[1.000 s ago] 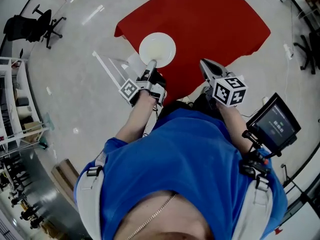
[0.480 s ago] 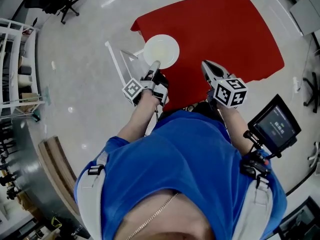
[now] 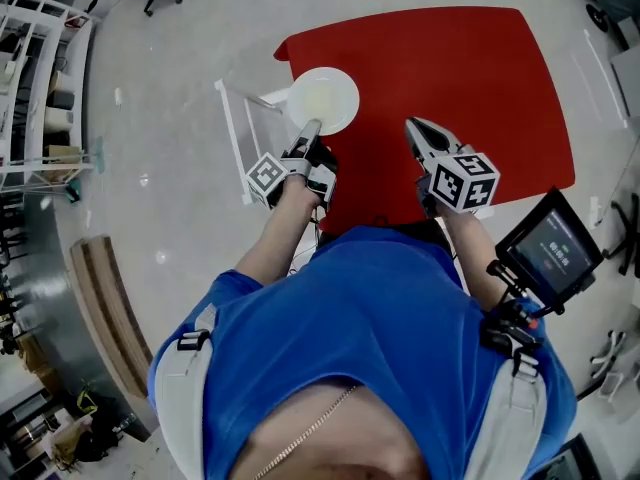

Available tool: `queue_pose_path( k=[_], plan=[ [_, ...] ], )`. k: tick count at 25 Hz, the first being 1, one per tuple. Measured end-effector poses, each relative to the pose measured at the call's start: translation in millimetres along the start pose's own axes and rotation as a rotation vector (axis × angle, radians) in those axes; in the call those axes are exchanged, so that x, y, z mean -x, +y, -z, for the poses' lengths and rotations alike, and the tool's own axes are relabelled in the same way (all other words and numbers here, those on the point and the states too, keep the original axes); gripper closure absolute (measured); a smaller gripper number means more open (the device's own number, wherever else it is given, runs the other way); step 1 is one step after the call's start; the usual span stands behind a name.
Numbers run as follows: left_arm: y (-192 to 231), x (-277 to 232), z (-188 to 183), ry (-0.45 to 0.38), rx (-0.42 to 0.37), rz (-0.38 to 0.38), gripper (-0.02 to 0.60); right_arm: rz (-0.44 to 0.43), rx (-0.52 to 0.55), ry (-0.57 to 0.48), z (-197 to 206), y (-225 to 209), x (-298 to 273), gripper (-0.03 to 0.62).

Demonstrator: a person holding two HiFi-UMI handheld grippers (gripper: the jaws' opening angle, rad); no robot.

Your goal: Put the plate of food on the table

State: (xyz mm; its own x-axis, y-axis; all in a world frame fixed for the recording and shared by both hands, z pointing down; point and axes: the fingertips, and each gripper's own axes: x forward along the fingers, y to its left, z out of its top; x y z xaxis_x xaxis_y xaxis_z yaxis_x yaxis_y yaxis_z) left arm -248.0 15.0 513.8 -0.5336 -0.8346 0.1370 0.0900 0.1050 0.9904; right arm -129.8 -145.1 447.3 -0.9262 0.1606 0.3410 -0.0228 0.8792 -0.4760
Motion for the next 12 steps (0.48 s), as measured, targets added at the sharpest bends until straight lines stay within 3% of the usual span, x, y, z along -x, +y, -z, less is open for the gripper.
queue_pose_path(
  k=[7, 12],
  plan=[
    [1, 20, 1, -0.045, 0.004, -0.024, 0.560, -0.040, -0.006, 0.038, 7, 12, -1, 0.592],
    [19, 3, 10, -0.078, 0.007, -0.049, 0.560, -0.063, -0.019, 0.068, 15, -16, -9, 0.592]
  ],
)
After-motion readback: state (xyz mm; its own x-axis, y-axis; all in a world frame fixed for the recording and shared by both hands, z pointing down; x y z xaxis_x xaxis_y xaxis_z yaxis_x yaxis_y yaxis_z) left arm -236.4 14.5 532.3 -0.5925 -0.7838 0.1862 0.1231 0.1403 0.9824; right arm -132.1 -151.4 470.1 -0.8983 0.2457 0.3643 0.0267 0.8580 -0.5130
